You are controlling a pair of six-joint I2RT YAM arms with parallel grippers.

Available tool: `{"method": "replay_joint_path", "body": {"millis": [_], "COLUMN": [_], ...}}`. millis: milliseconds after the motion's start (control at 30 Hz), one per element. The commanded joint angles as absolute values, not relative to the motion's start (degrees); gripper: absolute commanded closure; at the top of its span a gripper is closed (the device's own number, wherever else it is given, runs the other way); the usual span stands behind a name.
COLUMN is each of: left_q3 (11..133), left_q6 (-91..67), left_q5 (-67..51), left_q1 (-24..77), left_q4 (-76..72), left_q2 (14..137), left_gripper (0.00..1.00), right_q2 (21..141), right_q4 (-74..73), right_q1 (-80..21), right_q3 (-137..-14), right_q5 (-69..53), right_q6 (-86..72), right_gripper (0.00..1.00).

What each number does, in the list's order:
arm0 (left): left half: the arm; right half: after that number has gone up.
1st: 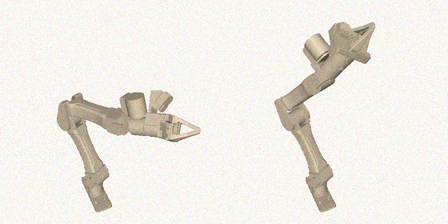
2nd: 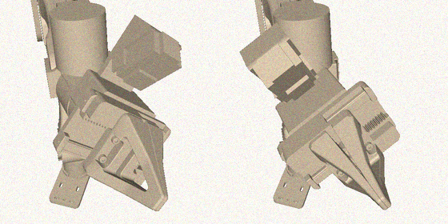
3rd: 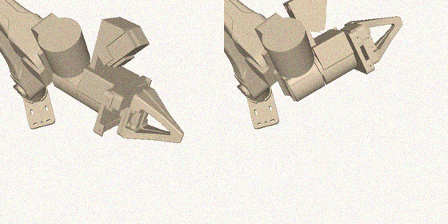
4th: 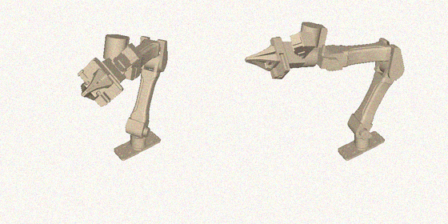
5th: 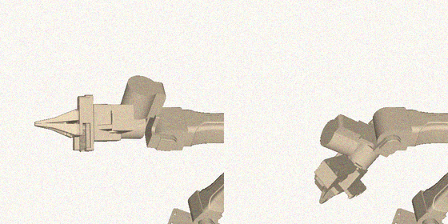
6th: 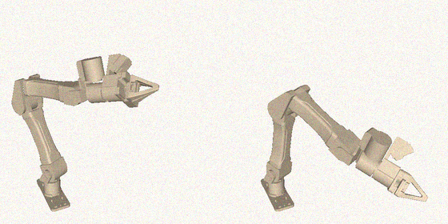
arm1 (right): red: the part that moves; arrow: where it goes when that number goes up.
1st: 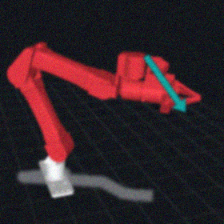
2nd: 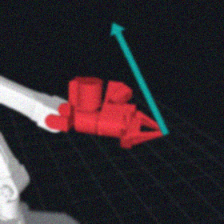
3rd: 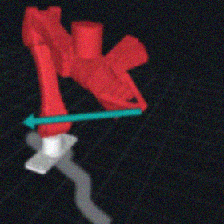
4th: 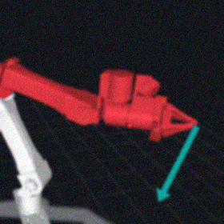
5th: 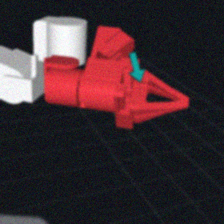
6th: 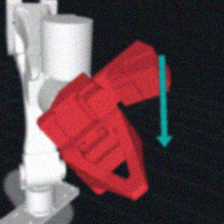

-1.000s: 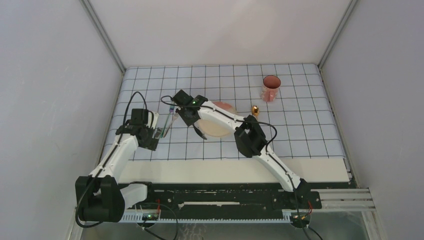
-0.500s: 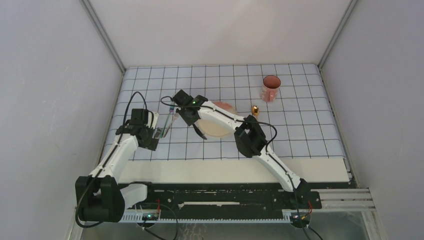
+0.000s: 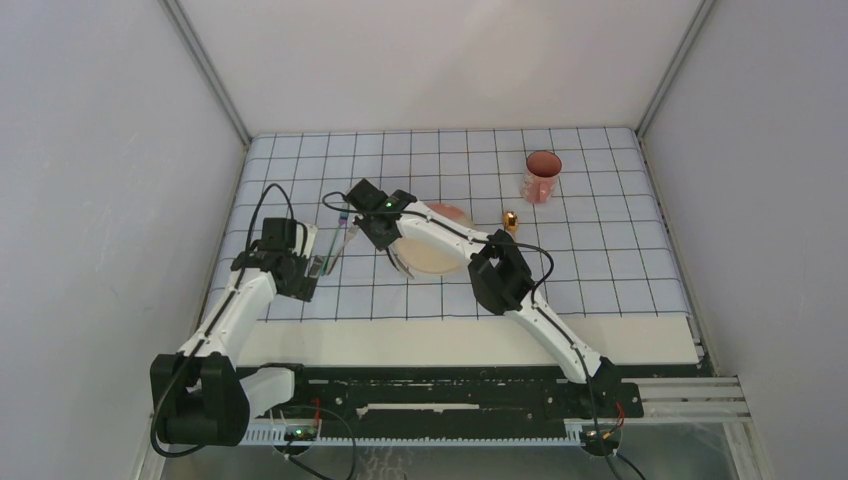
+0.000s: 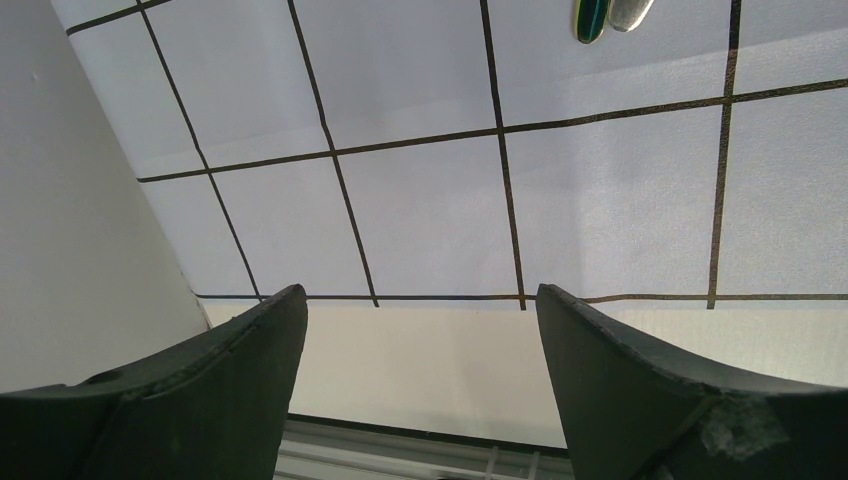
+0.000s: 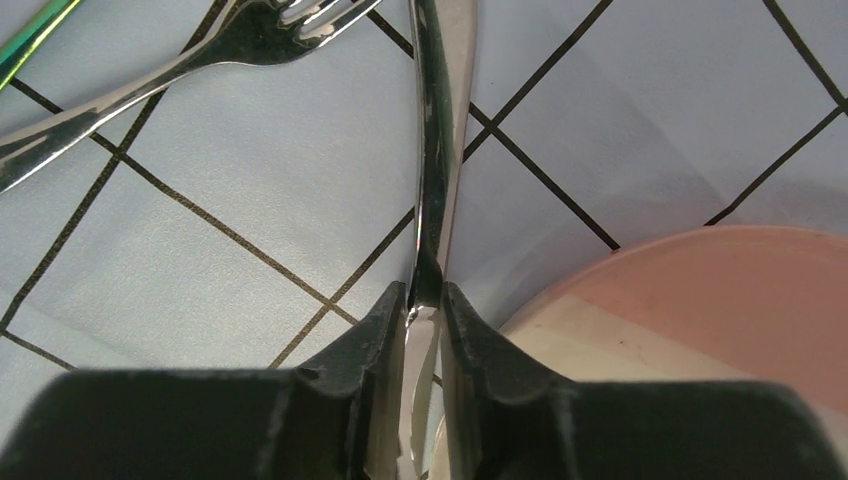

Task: Set the dinner table for one person
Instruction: Pick up the knife with the napkin.

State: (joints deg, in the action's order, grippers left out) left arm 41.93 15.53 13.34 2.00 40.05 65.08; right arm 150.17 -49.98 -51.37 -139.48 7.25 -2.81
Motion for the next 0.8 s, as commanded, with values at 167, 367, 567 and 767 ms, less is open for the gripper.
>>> {"method": "replay_joint_path", "body": {"millis": [167,367,567,767], "left_q3": [41.0,40.6,40.9,40.7], "left_q6": [16.3,16.6,16.7,16.4], "left_q5": [13.6,13.9,13.9,13.5], "left_q1": [2.0,2.0,2.0,2.0], "left_q4": [39.8,39.8,39.7,39.6], "left_q2": [63.8,63.4,63.6,63.8], "left_gripper": [0.11,0.11,0.11,0.11], "right_q2": [153.7,154.4,154.1,153.7], "right_q4": [-49.4,-49.8,-50.7,-50.7], "right_q1": [-50.8,-50.9,-51.7,-51.3], "right_q3": [-140.7,-140.9,-141.9,-141.8], "right_q5": [6.1,5.5,7.6,6.5], "right_q6": [-2.6,-2.8,-1.1,-1.3], "right_gripper": [0.88,1.00,0.75,0.58]}}
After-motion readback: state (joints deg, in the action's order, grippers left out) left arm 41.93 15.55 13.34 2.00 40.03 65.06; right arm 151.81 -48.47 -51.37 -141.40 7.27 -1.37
